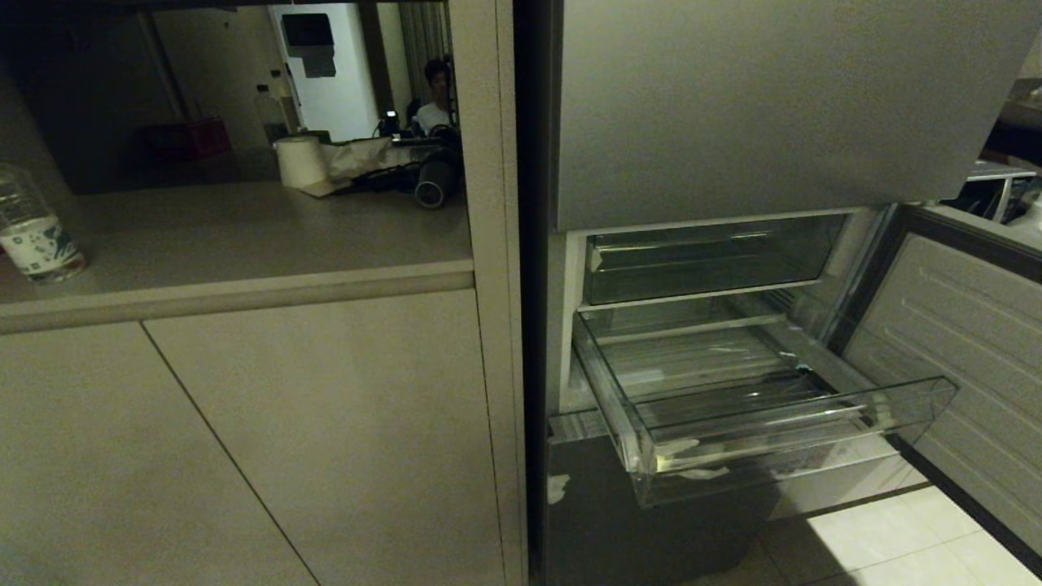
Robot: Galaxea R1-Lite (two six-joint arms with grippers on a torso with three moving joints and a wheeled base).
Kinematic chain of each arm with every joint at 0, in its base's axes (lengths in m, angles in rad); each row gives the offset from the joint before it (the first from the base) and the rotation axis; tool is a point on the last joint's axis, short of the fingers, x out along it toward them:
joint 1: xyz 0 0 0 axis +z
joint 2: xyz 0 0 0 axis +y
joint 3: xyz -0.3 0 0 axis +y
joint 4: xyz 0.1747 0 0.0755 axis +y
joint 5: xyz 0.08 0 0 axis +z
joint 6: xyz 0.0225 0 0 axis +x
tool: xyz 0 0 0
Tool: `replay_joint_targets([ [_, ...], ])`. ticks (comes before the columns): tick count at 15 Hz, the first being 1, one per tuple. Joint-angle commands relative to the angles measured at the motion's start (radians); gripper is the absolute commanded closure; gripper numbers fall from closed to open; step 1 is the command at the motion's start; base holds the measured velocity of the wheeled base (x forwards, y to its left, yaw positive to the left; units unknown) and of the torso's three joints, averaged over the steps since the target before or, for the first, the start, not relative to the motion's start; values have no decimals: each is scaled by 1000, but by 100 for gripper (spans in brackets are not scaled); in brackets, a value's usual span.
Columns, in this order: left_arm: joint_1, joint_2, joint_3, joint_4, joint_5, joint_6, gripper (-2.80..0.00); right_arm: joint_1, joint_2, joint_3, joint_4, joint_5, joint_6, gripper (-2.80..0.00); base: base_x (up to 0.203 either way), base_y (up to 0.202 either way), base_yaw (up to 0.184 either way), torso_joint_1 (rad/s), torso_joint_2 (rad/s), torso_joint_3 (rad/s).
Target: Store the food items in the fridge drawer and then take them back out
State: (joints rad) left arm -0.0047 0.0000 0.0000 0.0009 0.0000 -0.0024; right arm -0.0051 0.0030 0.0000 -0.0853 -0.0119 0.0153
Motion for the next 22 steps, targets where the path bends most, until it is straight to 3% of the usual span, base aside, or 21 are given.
replay_joint_targets([
  [1,0,2,0,1,0,-1,0,-1,62,31,-1,0,-2,0,0,0,0,0,0,0],
  [10,0,2,0,-1,0,-1,0,0,939,-52,-147,9,12,0,0,0,0,0,0,0],
  [17,0,2,0,1,0,-1,0,2,1462,-331,-199,111,37,0,0,0,0,0,0,0],
  [22,0,2,0,1,0,-1,0,1,1727,-484,-333,185,32,0,0,0,0,0,0,0],
])
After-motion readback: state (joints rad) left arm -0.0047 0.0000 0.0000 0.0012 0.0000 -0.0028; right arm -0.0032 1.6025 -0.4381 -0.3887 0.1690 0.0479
